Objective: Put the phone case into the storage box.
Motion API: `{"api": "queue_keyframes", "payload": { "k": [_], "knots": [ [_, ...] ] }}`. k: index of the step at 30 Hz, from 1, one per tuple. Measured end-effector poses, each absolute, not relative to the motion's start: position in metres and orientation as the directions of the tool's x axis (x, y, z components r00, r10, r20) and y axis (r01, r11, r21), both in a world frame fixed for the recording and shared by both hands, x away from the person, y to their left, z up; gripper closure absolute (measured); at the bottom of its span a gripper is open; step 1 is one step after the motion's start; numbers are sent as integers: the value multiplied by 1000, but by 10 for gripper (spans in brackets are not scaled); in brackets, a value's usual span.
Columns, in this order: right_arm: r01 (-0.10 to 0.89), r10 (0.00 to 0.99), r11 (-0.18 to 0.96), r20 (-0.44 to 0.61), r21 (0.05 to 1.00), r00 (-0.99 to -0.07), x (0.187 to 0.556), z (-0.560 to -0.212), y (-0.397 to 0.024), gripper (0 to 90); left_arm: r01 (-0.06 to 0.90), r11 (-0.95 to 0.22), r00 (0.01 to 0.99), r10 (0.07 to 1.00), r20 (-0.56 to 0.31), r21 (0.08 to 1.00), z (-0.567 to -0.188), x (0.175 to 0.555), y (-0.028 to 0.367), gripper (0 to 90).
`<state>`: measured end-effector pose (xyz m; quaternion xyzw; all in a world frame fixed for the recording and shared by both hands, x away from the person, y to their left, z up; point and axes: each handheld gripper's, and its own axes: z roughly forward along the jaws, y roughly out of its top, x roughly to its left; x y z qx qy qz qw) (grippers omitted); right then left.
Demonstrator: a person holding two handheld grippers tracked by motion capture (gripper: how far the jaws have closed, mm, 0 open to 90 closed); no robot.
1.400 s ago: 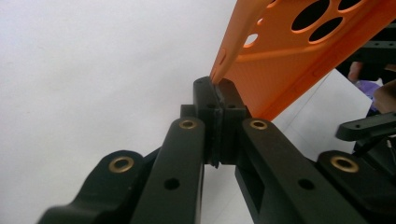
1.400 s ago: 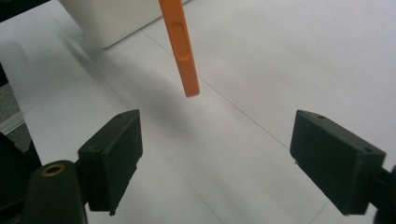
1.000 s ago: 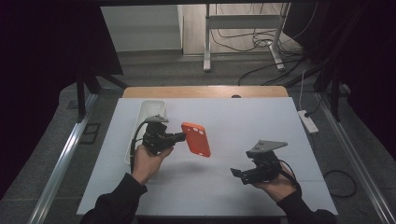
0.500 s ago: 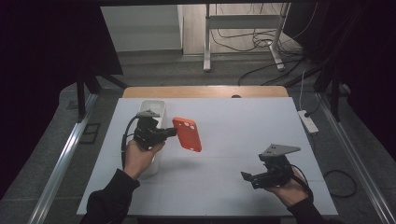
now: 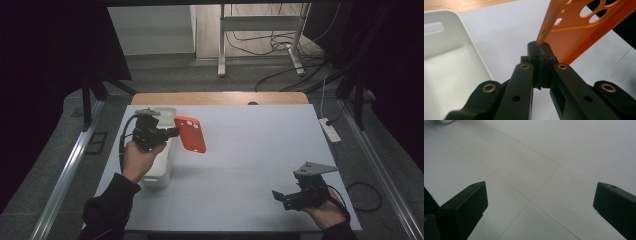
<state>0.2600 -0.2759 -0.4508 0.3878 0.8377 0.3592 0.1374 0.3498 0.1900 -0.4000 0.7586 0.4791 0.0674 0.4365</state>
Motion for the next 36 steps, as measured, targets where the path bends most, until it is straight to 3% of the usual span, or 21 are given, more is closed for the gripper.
{"api": "queue_keyframes", "payload": {
  "k": [36],
  "knots": [
    [588, 828, 344, 58, 732, -557, 237, -453, -318, 0, 690, -80, 384, 883, -271, 719, -374, 378, 259, 897]
  ]
}}
